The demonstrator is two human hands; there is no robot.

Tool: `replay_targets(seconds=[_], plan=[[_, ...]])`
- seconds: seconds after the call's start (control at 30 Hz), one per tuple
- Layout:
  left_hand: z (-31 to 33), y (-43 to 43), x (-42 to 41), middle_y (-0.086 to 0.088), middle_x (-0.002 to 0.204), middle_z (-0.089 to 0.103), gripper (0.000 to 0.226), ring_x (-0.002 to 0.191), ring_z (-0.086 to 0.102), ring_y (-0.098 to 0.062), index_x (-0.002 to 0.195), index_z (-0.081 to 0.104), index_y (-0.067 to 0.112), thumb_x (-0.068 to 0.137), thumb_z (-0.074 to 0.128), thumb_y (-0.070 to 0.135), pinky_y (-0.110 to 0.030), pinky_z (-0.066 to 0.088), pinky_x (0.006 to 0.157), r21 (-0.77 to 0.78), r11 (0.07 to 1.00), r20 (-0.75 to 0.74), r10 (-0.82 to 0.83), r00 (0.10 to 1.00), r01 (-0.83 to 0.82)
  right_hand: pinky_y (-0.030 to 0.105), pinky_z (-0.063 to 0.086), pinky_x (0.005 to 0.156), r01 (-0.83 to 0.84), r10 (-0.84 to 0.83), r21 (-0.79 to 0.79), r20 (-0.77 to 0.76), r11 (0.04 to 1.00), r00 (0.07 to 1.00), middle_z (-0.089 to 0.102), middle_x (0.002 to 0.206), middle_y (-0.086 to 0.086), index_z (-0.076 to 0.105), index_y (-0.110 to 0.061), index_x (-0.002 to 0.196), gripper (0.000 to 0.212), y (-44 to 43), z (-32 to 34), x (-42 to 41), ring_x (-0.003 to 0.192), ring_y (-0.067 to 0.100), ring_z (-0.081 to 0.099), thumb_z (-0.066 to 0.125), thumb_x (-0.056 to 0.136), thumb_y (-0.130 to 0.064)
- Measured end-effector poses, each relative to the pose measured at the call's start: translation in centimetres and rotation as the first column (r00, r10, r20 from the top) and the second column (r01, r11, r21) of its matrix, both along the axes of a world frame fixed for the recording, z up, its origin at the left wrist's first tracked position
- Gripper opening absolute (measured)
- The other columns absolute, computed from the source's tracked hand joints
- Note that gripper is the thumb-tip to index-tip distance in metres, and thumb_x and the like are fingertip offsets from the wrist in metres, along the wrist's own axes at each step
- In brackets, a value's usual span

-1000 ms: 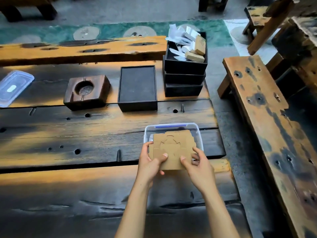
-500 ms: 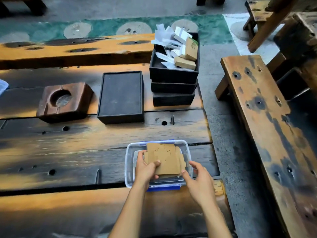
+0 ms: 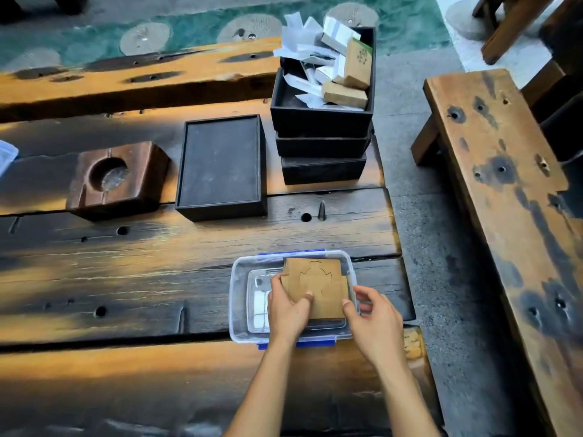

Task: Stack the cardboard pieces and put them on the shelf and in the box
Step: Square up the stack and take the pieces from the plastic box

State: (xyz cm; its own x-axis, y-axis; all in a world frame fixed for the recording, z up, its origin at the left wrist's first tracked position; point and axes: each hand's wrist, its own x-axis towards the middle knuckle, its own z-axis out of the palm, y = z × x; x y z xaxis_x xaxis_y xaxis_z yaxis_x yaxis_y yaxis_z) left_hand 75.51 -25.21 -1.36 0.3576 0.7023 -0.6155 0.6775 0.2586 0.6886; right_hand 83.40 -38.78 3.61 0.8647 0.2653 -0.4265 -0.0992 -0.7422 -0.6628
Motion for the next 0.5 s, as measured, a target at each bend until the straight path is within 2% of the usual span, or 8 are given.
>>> replay_targets(seconds=[0.1,0.17,0.2,0.27,0.33,0.4,0.5], plan=[[0.0,-0.2,0.0,-0.005,0.128,0.033,0.051,0.133,0.033,-0.030,0.130,0.042,0.029,0.089,0.071,0.037,-0.045,0.036,0.113,0.104,0.985,-0.230,-0.111,0.967,0.138,0.038,0.054,0.096,-0.013,0.013,-0.012,0.007,1.000,1.000,0.069,0.117,0.001,0.068,-0.018,0.124,0.035,0.1,0.0,0.2,0.104,0.017,0.066,0.074,0.091,-0.028],[0.3,-0.1,0.1,-0.010,0.143,0.026,0.065,0.143,0.022,-0.033,0.143,0.039,0.027,0.089,0.072,0.041,-0.050,0.029,0.119,0.127,0.974,-0.307,-0.139,0.942,0.185,0.036,0.051,0.098,-0.050,0.051,-0.042,0.016,0.998,0.999,0.067,0.119,0.002,0.067,-0.019,0.126,0.037,0.3,0.0,0.2,0.109,0.019,0.064,0.073,0.091,-0.030],[0.3,0.1,0.0,-0.012,0.153,0.024,0.078,0.147,0.020,-0.035,0.154,0.031,0.025,0.090,0.072,0.038,-0.051,0.027,0.122,0.107,0.973,-0.307,-0.161,0.938,0.202,0.035,0.049,0.099,-0.074,0.076,-0.062,0.020,0.995,0.997,0.065,0.120,0.002,0.066,-0.020,0.128,0.039,0.4,-0.1,0.3,0.112,0.020,0.062,0.072,0.091,-0.031],[0.0,0.4,0.1,-0.017,0.162,0.030,0.093,0.150,0.031,-0.039,0.165,0.015,0.016,0.092,0.071,0.026,-0.051,0.032,0.122,0.045,0.978,-0.245,-0.186,0.951,0.203,0.034,0.046,0.100,-0.113,0.115,-0.088,0.021,0.990,0.993,0.062,0.121,0.003,0.064,-0.020,0.130,0.041,0.8,-0.1,0.4,0.116,0.022,0.060,0.072,0.092,-0.033],[-0.3,0.6,0.1,-0.019,0.153,0.050,0.082,0.139,0.049,-0.039,0.159,0.028,0.008,0.089,0.071,0.018,-0.050,0.044,0.114,0.033,0.988,-0.205,-0.141,0.968,0.151,0.033,0.046,0.098,-0.123,0.125,-0.092,0.022,0.988,0.992,0.062,0.119,0.004,0.064,-0.019,0.130,0.042,1.1,-0.1,0.8,0.113,0.022,0.061,0.073,0.091,-0.031],[-0.1,0.6,0.2,-0.015,0.136,0.065,0.065,0.126,0.060,-0.036,0.146,0.044,0.008,0.088,0.072,0.016,-0.048,0.051,0.106,0.038,0.996,-0.196,-0.072,0.978,0.081,0.029,0.045,0.094,-0.120,0.124,-0.101,0.033,0.988,0.992,0.063,0.115,0.004,0.065,-0.019,0.127,0.042,1.1,-0.3,1.1,0.106,0.020,0.063,0.075,0.088,-0.030],[0.2,0.6,0.4,-0.012,0.130,0.069,0.064,0.122,0.063,-0.035,0.145,0.046,0.009,0.088,0.073,0.019,-0.046,0.052,0.104,0.044,0.998,-0.177,-0.033,0.984,0.041,0.022,0.040,0.087,-0.129,0.136,-0.110,0.050,0.985,0.990,0.066,0.108,0.002,0.069,-0.019,0.120,0.037,0.9,-0.5,1.5,0.097,0.016,0.063,0.078,0.085,-0.027]])
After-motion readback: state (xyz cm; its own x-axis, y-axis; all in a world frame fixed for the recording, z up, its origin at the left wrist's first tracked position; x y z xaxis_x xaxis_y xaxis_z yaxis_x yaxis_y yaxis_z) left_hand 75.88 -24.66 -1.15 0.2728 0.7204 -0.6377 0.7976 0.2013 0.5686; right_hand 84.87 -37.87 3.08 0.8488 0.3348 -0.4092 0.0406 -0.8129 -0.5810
